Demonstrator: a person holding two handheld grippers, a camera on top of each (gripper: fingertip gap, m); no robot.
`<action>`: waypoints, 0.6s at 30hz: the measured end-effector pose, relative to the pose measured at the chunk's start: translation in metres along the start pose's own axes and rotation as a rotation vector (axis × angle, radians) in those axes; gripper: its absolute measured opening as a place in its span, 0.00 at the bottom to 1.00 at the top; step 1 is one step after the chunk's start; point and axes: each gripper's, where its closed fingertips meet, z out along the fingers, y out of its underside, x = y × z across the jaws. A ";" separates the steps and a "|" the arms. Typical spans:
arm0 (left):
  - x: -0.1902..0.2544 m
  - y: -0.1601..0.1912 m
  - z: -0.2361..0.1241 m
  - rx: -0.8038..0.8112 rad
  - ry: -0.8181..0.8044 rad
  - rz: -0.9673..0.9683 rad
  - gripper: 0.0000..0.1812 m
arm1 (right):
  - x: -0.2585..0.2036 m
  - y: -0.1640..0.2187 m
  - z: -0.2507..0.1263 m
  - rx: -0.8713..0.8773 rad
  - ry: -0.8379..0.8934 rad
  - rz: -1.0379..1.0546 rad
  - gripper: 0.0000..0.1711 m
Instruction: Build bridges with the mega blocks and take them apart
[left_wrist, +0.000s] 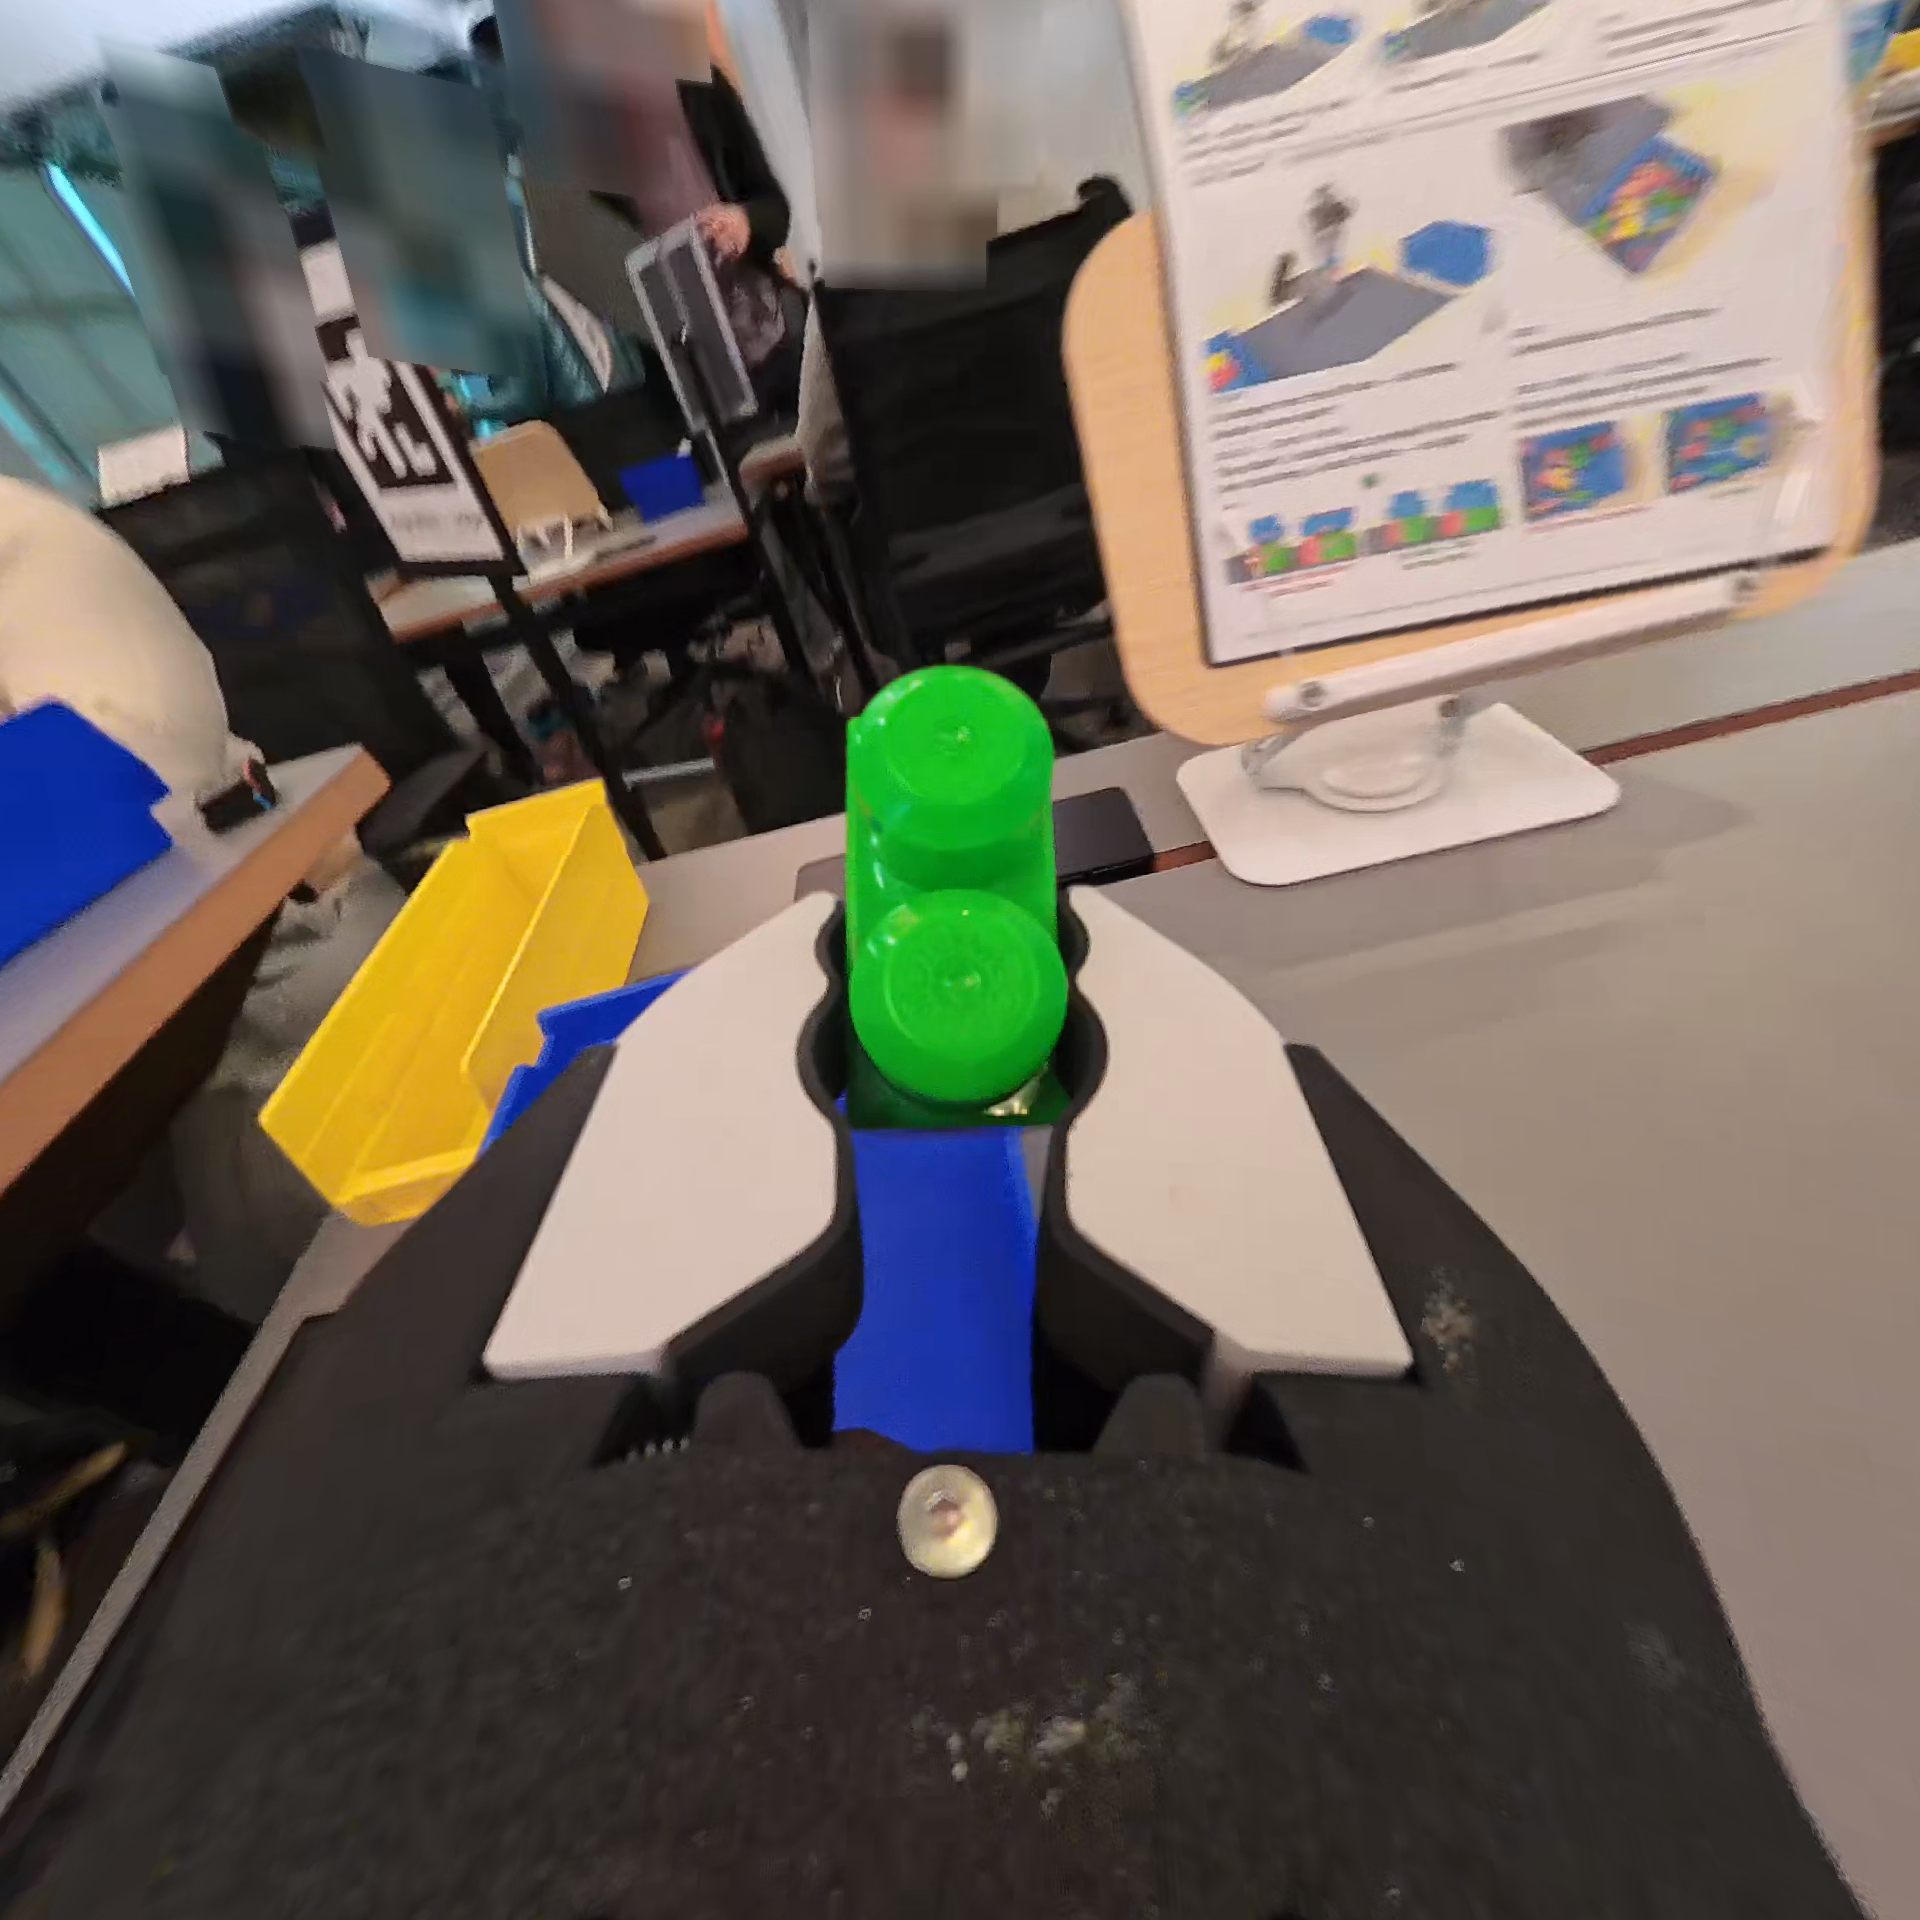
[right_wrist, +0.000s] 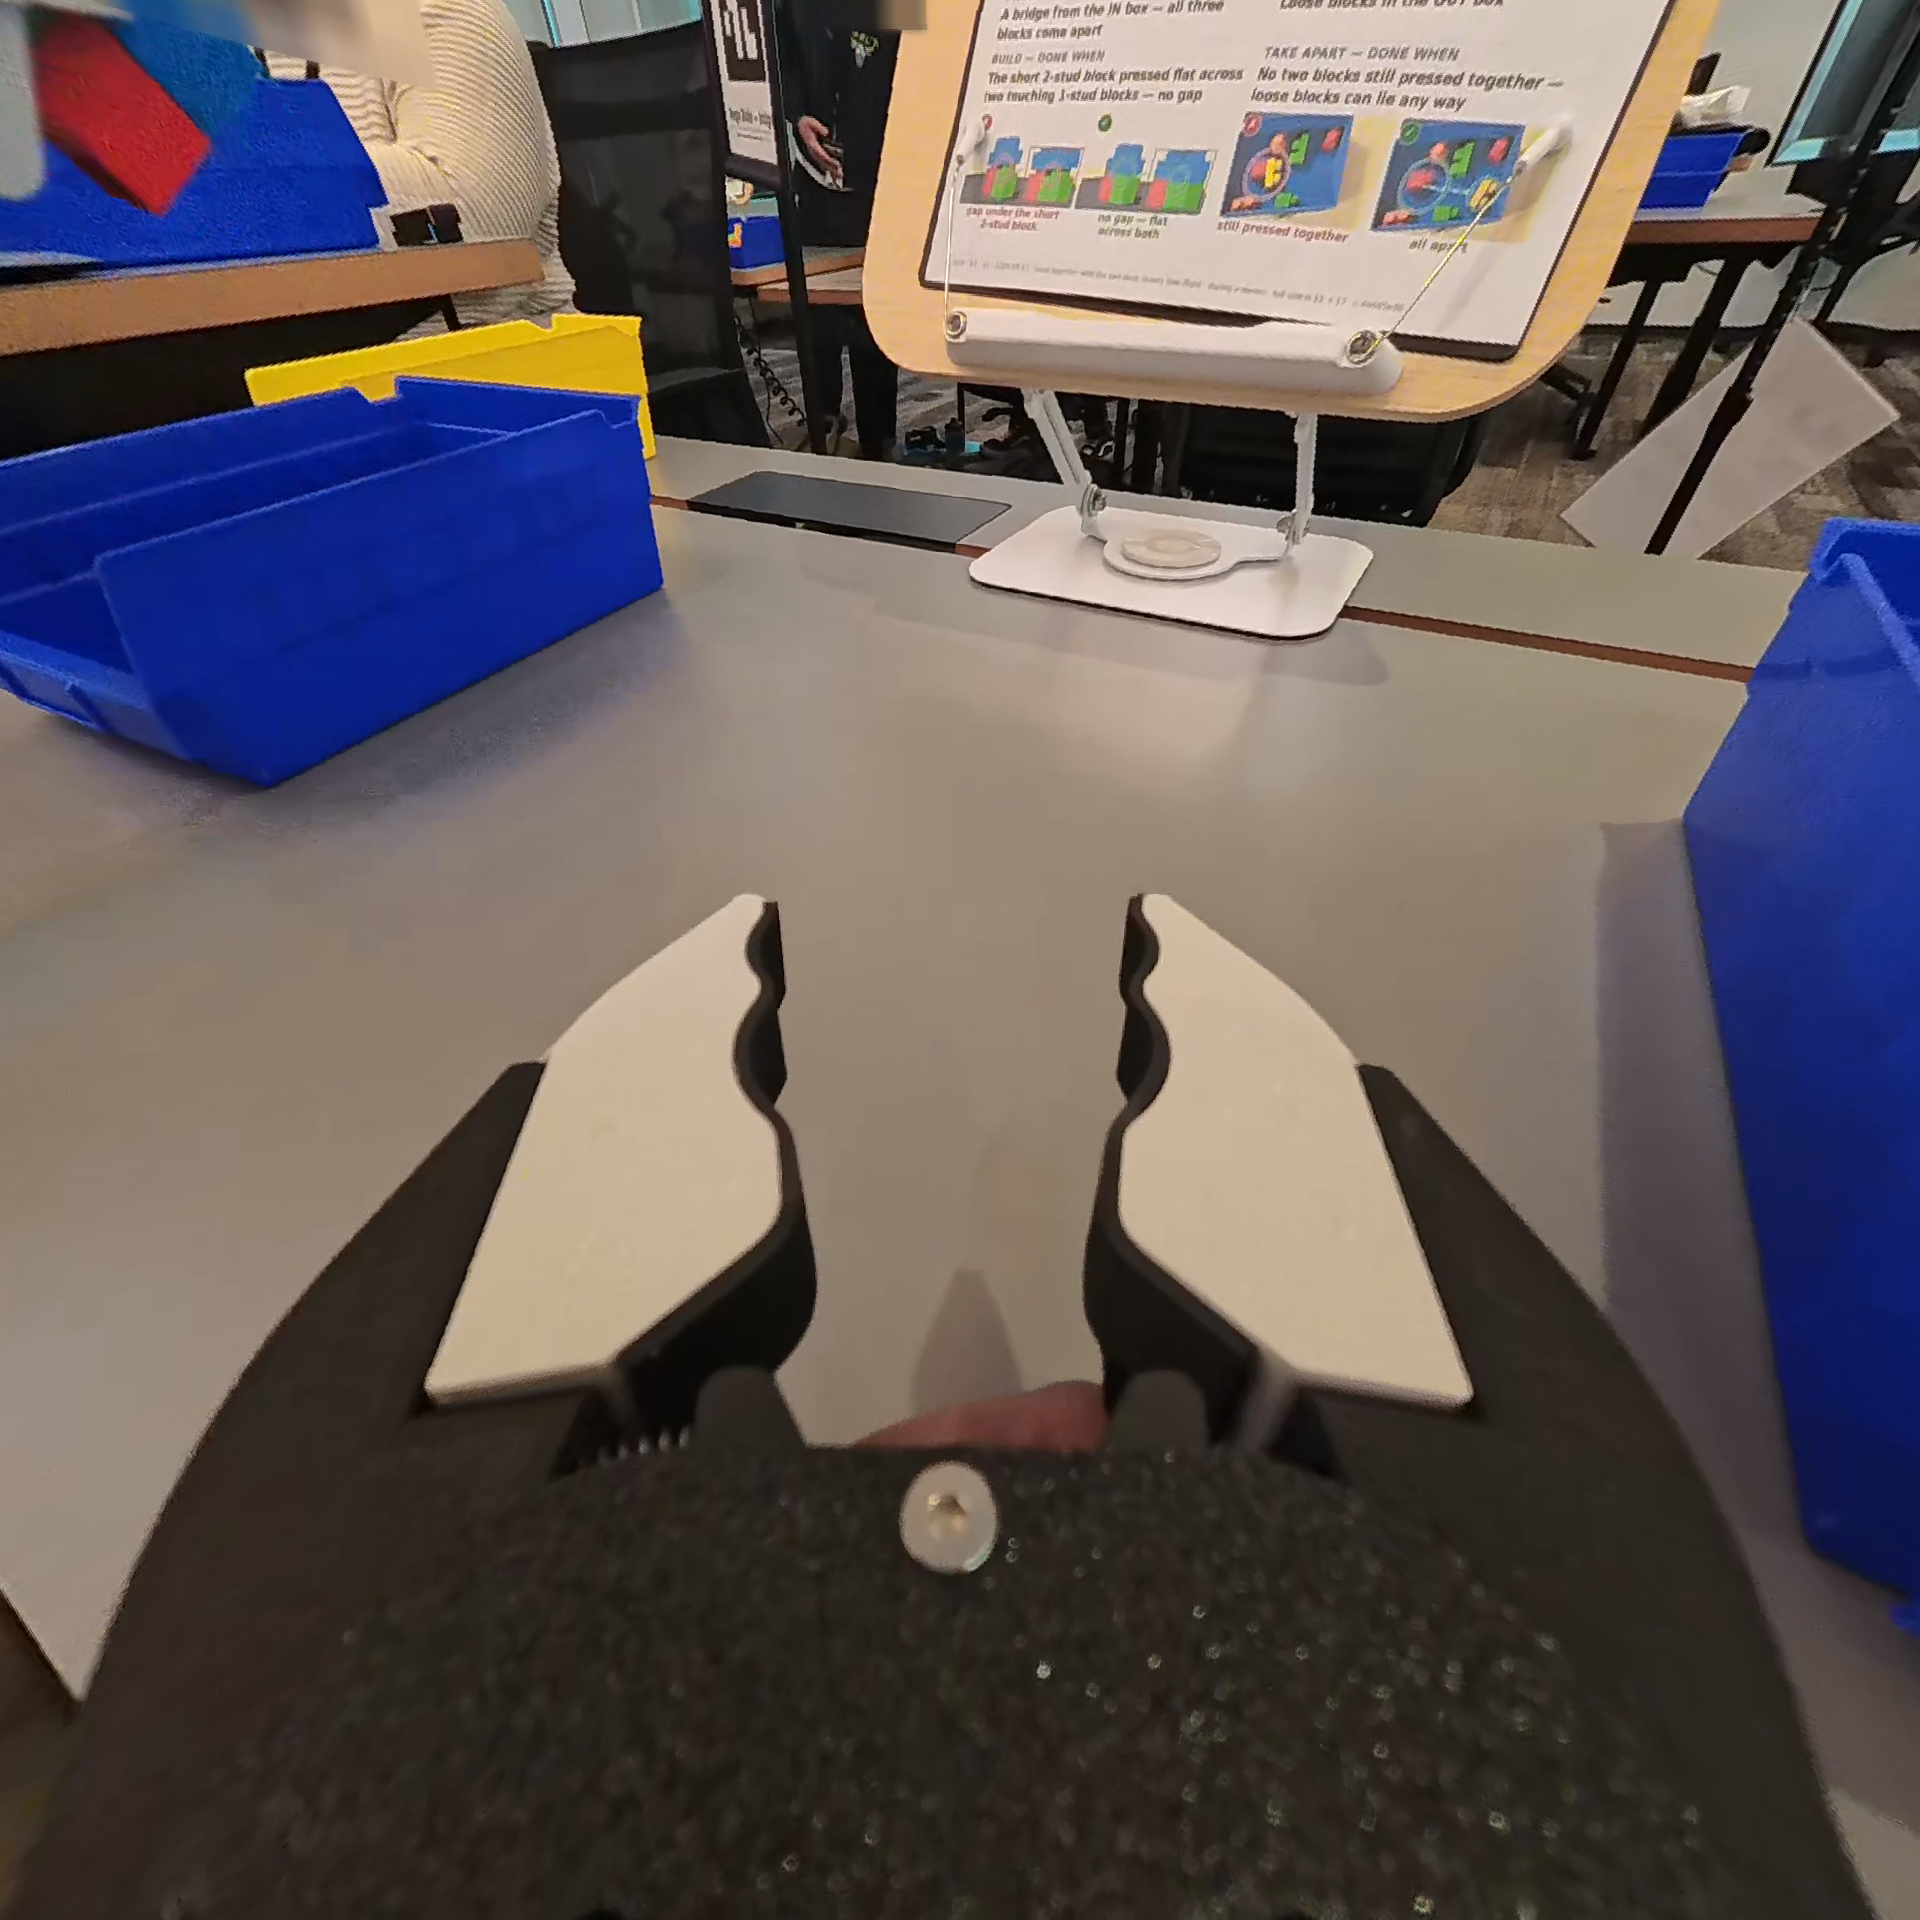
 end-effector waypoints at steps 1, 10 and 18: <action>0.013 -0.002 -0.012 0.024 0.002 0.036 0.20 | 0.001 0.000 0.000 0.002 0.003 -0.005 0.36; 0.127 0.066 -0.070 -0.016 0.169 -0.044 0.20 | 0.011 0.006 0.000 -0.018 0.042 -0.029 0.36; 0.151 0.111 -0.076 -0.116 0.201 -0.150 0.20 | 0.015 0.010 0.002 -0.040 0.073 -0.042 0.36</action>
